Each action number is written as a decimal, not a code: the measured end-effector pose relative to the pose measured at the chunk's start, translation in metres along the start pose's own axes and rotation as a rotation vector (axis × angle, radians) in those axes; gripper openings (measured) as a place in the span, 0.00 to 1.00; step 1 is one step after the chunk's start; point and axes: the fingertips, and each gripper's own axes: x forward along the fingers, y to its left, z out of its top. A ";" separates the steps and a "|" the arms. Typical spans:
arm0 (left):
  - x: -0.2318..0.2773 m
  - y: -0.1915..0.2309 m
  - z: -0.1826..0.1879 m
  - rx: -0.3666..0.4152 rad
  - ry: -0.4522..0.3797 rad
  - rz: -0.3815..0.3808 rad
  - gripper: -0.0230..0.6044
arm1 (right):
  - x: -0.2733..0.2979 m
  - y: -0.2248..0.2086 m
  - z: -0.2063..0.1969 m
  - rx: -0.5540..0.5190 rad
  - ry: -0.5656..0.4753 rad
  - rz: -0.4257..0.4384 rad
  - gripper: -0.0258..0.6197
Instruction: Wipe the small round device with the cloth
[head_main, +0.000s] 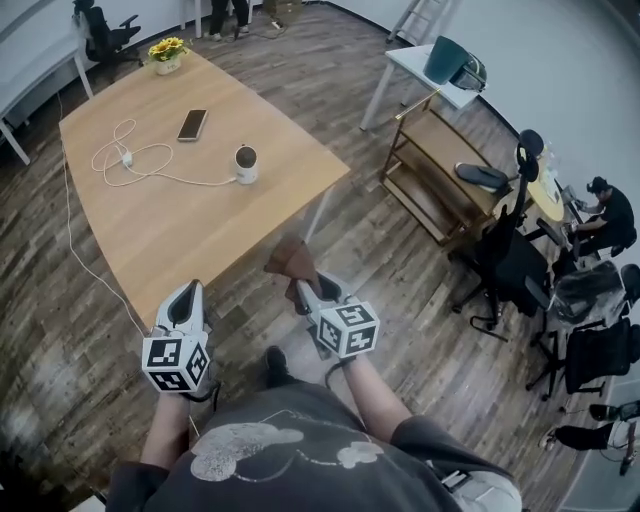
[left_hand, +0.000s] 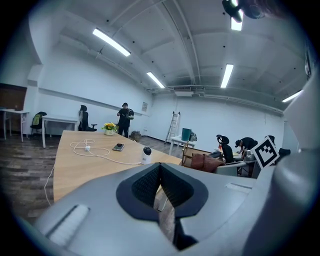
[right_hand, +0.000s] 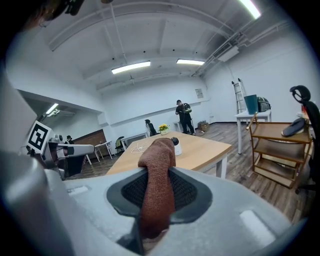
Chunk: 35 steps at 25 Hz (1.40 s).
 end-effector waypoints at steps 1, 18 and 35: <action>0.008 -0.001 0.002 0.002 -0.002 0.007 0.07 | 0.005 -0.006 0.002 -0.001 0.006 0.011 0.17; 0.092 0.011 0.026 0.003 0.005 0.057 0.07 | 0.091 -0.038 0.037 -0.040 0.054 0.121 0.17; 0.197 0.089 0.071 -0.010 0.012 -0.100 0.07 | 0.231 -0.019 0.100 -0.109 0.088 0.074 0.17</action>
